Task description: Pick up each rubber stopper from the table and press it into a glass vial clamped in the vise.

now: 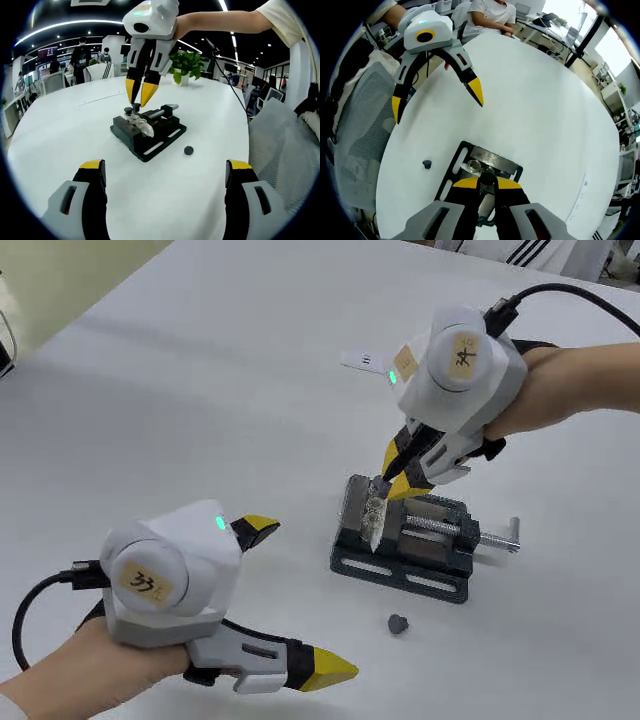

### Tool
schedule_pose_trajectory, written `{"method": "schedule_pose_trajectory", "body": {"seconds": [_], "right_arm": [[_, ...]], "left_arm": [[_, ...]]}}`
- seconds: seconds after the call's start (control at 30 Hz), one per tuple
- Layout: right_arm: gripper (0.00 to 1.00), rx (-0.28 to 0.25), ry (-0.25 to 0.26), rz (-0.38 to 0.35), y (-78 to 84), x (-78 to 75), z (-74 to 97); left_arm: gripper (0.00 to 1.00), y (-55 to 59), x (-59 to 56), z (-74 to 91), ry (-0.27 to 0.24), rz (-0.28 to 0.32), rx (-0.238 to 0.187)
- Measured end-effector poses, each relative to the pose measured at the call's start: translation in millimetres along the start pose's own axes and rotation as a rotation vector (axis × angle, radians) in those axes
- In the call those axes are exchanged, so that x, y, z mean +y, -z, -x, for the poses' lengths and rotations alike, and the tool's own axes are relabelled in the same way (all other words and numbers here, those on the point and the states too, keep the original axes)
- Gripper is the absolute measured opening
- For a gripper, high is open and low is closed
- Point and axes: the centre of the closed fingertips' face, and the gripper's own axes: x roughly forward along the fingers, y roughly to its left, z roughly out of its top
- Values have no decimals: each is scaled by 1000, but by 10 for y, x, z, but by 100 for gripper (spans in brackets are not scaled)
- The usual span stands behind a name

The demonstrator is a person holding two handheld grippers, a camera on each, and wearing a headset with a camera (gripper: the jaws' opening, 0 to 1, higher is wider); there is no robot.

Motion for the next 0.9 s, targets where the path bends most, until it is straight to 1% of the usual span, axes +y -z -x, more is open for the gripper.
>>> {"method": "schedule_pose_trajectory", "body": {"seconds": [0.07,0.17,0.5,0.7,0.9], "right_arm": [[6,12,-1,15,2,-5,-12],[6,17,-7,17,-12,18,-26],[6,39,-22,21,8,7,-89],[6,46,-24,25,6,-6,-124],[6,77,-29,40,3,6,-134]], "left_arm": [[99,10,1,-2,0,4,1],[99,19,-8,-5,2,6,1],[99,30,-3,-11,0,19,-5],[99,57,-2,-3,-1,24,-2],[99,70,-6,0,0,30,-2]]}}
